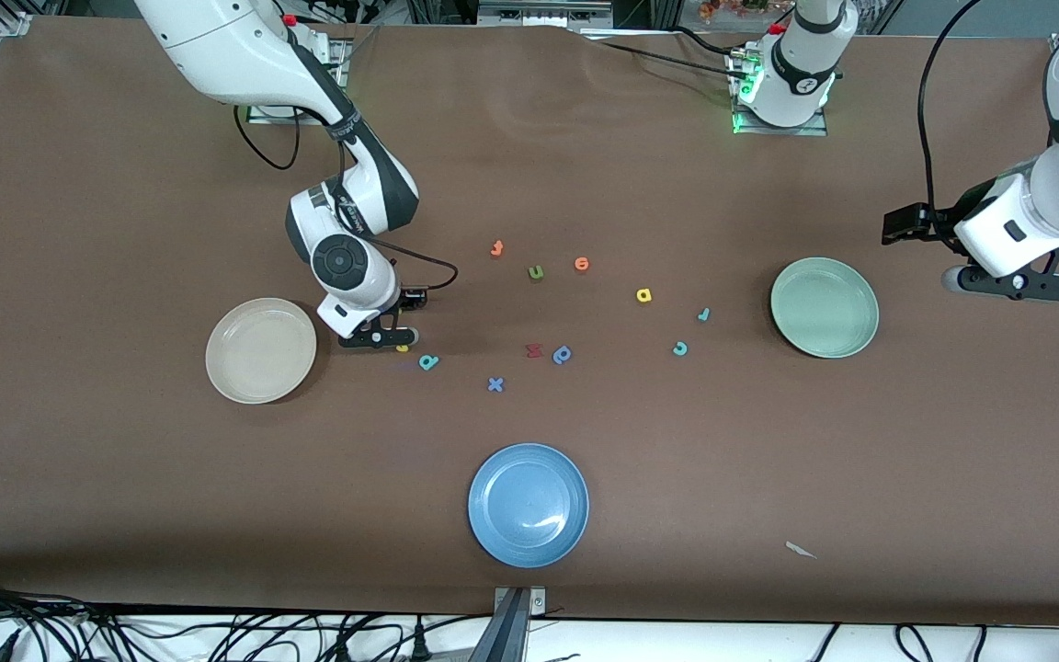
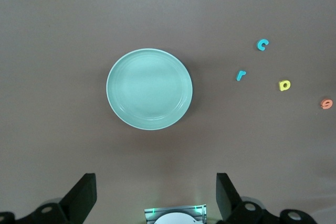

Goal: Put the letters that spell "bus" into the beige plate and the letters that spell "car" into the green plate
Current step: 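Grasp the yellow u with the right gripper while the left gripper reaches letters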

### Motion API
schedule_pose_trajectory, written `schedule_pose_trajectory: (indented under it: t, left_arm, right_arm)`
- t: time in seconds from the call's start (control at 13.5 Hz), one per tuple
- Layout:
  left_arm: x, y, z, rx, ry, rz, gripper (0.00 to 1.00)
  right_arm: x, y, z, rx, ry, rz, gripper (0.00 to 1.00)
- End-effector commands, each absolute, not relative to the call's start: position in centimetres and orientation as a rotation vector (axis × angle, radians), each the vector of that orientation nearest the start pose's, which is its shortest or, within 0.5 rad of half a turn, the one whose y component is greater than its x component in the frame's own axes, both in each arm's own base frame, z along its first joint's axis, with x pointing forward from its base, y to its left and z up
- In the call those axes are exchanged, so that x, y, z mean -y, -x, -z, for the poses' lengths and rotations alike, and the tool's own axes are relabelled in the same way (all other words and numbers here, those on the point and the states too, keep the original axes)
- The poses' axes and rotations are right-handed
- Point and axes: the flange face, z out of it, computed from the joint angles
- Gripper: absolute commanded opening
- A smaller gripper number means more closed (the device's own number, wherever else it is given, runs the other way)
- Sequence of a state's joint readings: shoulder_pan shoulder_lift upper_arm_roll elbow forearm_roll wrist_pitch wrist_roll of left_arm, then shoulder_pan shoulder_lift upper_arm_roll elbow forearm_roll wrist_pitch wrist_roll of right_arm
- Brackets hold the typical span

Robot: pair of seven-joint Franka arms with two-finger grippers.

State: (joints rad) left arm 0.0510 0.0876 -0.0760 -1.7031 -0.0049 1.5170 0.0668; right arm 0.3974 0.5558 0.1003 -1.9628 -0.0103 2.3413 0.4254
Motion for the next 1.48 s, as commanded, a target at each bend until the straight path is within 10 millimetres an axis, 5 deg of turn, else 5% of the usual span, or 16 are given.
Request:
schedule_pose_trajectory:
  t: [0.0,0.81,1.26,1.41]
  left_arm:
    - [2.9,-55.1,-49.6,-0.118,3.118,-0.37,1.0]
    - [9.8,-51.6,-35.9,-0.109,3.17,-0.152,1.0]
    - [13.9,-50.4,-29.1,-0.117,3.186,-0.096,1.0]
    - [15.3,-50.4,-26.8,-0.154,3.191,-0.096,1.0]
  right_arm:
    - [-28.3,-52.1,-17.9,0.142,3.15,-0.222,0.58]
    - [-27.8,-52.1,-17.1,0.149,3.151,-0.236,0.58]
    - [-27.7,-52.1,-17.2,0.147,3.153,-0.243,0.1]
    - [-27.7,-52.4,-17.9,0.124,3.157,-0.247,0.09]
